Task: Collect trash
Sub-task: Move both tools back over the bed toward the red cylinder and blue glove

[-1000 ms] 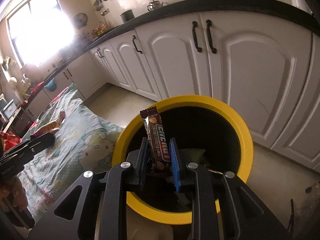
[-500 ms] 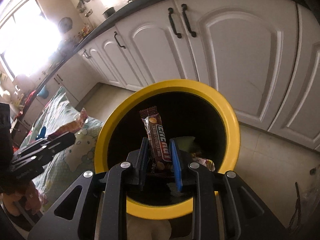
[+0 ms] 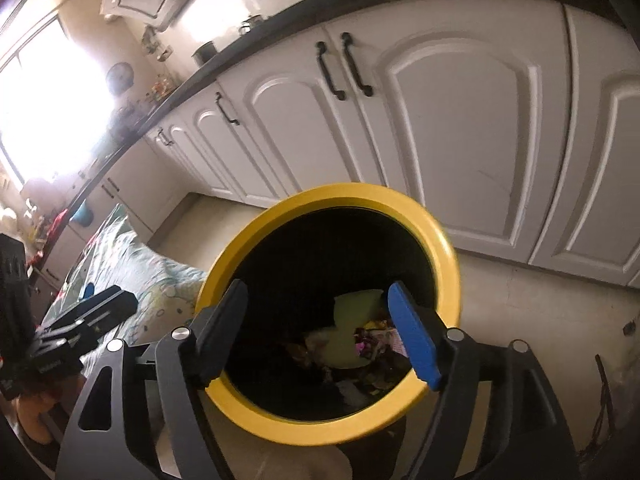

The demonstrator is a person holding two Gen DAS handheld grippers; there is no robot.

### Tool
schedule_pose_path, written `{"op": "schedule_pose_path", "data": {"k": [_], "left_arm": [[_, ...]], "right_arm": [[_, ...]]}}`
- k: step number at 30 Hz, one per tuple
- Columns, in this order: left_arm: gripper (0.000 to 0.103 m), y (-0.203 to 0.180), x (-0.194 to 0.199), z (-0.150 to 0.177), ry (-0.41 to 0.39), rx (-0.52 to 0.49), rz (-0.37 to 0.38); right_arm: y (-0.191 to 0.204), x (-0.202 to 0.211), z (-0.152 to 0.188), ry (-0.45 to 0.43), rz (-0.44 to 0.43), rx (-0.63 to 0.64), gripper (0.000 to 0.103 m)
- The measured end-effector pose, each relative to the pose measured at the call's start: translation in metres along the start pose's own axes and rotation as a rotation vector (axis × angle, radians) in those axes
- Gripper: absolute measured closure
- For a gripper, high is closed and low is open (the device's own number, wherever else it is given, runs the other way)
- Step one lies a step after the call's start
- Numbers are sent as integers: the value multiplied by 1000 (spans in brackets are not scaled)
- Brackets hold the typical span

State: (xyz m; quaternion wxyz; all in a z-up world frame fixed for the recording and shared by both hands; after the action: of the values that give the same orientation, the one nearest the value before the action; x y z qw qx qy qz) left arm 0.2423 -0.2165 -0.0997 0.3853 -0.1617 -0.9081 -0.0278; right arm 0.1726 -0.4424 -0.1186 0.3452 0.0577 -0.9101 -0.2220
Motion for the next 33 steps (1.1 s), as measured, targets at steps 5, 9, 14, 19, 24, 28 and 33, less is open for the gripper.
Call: {"op": "schedule_pose_path", "data": {"k": [5, 9, 14, 19, 24, 28, 33], "left_arm": [[11, 38, 24, -1, -51, 60, -71], [11, 71, 41, -1, -85, 114, -123], [11, 112, 62, 2, -115, 177, -183], [11, 151, 82, 6, -146, 240, -242], [11, 182, 93, 12, -152, 303, -279], [11, 207, 99, 20, -150, 356, -306], [11, 244, 104, 33, -136, 465, -327]], "right_arm": [[34, -1, -3, -1, -41, 72, 30], [66, 0, -3, -8, -78, 137, 27], [103, -5, -3, -10, -121, 208, 24], [143, -18, 1, 27, -176, 270, 24], [179, -31, 7, 54, -213, 322, 24], [209, -45, 12, 80, -245, 366, 24], [241, -63, 20, 102, -272, 427, 24]]}}
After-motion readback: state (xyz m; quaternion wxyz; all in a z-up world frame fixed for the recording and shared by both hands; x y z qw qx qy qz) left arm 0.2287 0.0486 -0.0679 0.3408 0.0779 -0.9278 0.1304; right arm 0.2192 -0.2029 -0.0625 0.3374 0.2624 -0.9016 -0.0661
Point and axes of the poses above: each gripper's, at about its wrist camera, not at the fingertips, and x roughly against the way its jaws point, y to its left, z to its underside, the point moved 4 cm from there along -x, roughly the way its jaws point, and after that the axes turned 6 degrees about -z, right-handed, at the moved point
